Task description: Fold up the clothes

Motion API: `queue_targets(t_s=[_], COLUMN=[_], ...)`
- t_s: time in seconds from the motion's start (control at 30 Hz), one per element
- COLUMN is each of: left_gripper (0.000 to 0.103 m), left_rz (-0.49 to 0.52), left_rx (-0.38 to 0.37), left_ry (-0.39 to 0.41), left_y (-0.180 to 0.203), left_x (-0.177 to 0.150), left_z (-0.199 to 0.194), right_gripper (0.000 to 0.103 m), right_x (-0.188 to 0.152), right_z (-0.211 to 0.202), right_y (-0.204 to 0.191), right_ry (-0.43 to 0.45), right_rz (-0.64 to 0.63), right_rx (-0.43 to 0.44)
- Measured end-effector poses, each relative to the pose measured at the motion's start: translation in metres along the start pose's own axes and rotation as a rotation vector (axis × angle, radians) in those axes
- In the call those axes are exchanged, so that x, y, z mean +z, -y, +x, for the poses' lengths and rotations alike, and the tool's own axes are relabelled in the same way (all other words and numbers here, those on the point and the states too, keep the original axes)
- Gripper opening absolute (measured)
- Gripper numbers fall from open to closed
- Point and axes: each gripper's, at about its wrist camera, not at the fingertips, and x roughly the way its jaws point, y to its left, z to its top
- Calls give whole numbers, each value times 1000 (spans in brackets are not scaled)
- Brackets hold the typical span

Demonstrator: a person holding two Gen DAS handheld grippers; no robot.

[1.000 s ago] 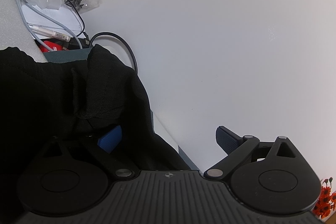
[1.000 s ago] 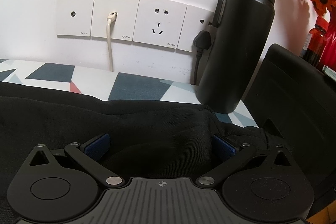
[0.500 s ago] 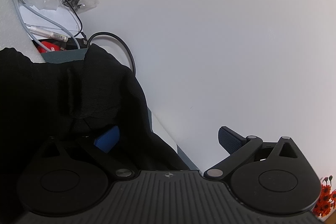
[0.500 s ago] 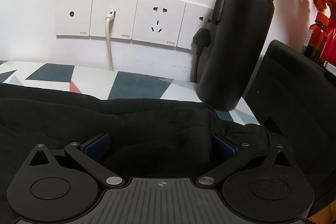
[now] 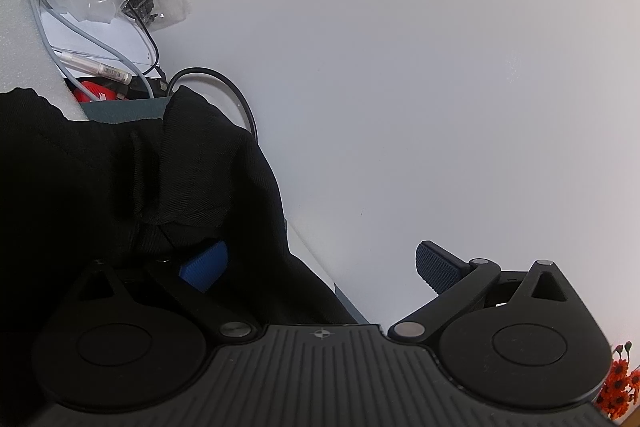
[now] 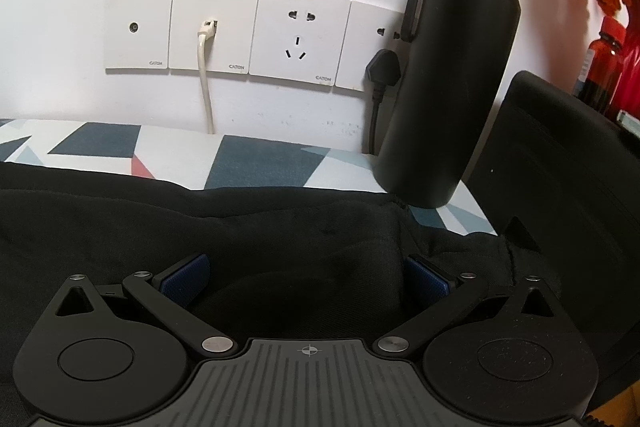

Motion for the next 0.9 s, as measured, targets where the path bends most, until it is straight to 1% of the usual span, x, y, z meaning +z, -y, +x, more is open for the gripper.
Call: queue_targets(t_s=[0.9], left_gripper=[103], left_rz=[-13], left_rx=[-17], left_ry=[17], left_y=[-2], left_x=[0], left_z=[-2], right_gripper=[102], right_x=[-1], right_z=[1], right_y=[2], right_ry=[-10], right_rz=[23], right_rx=[17])
